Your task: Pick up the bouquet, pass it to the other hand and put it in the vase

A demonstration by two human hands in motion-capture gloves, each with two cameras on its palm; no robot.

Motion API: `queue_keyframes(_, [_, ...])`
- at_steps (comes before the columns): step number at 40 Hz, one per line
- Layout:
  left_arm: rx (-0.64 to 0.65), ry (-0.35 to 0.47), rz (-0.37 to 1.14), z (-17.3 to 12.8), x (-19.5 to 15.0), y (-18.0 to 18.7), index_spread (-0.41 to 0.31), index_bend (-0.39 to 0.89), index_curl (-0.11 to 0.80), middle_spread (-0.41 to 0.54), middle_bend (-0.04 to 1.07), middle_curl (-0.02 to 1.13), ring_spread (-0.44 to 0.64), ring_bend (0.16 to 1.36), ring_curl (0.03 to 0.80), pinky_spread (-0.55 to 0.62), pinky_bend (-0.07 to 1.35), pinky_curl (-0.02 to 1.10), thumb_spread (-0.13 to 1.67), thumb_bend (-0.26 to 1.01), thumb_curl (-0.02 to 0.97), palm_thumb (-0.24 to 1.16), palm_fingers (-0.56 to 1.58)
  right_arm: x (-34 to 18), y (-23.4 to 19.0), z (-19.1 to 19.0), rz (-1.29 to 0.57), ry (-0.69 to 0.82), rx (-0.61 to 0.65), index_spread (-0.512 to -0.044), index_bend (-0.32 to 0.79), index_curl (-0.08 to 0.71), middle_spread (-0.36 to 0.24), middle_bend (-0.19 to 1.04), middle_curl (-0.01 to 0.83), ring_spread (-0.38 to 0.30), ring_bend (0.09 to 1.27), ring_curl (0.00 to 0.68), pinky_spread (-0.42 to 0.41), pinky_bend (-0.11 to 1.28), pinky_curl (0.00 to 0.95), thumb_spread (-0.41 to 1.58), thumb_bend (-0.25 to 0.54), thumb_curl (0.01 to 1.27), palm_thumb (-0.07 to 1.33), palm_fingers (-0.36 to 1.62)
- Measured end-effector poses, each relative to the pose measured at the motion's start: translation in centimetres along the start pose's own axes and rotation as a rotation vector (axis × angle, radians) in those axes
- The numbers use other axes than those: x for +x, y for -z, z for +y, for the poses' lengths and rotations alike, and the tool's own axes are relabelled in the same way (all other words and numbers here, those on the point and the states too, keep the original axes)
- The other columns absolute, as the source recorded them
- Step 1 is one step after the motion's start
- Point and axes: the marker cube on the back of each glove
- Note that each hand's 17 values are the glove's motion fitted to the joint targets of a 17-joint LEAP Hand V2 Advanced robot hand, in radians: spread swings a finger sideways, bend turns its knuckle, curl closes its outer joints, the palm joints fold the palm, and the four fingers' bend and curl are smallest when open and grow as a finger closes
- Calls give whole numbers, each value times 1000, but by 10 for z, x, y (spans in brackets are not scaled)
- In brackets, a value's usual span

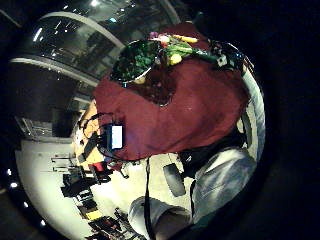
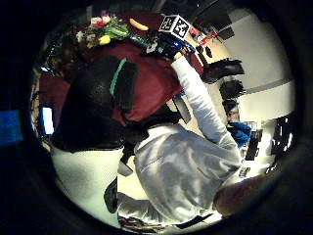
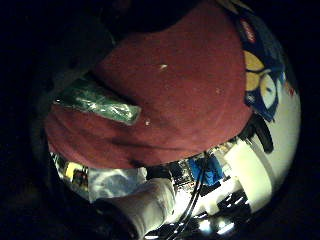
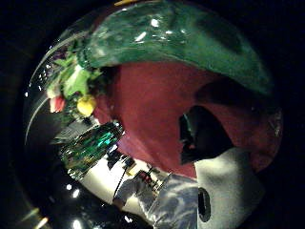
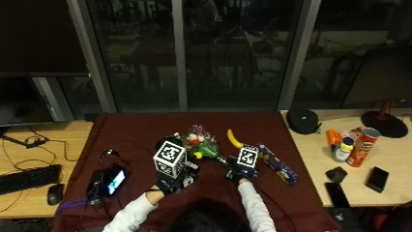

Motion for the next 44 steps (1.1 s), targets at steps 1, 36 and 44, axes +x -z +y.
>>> queue_keyframes(1, [-3,0,0,0,0,-1,-64,160,353,100,168,311,200,470,282,171,287,334,1232,-13,294,374,420,-1,-2,0,20,-8,14,-135,49,53,50,367,430,-24,719,384,105,798,372,1042,-5,395,677,438])
queue_keyframes(36, [-54,30,109,-12,-15,-5,-67,167,359,112,161,307,201,464,296,154,298,352,1234,-16,303,366,412,5,29,-7,-509,127,642,-209,455,432,-166,680,572,-201,851,497,-281,591,406,908,-27,469,966,1518])
queue_keyframes(44, [19,19,330,-34,-11,1,-36,151,359,154,138,293,249,447,295,164,349,368,1233,-16,305,364,338,-10,58,6,-917,387,712,-205,466,477,-159,725,585,-196,902,517,-283,635,436,712,-21,535,1007,1456])
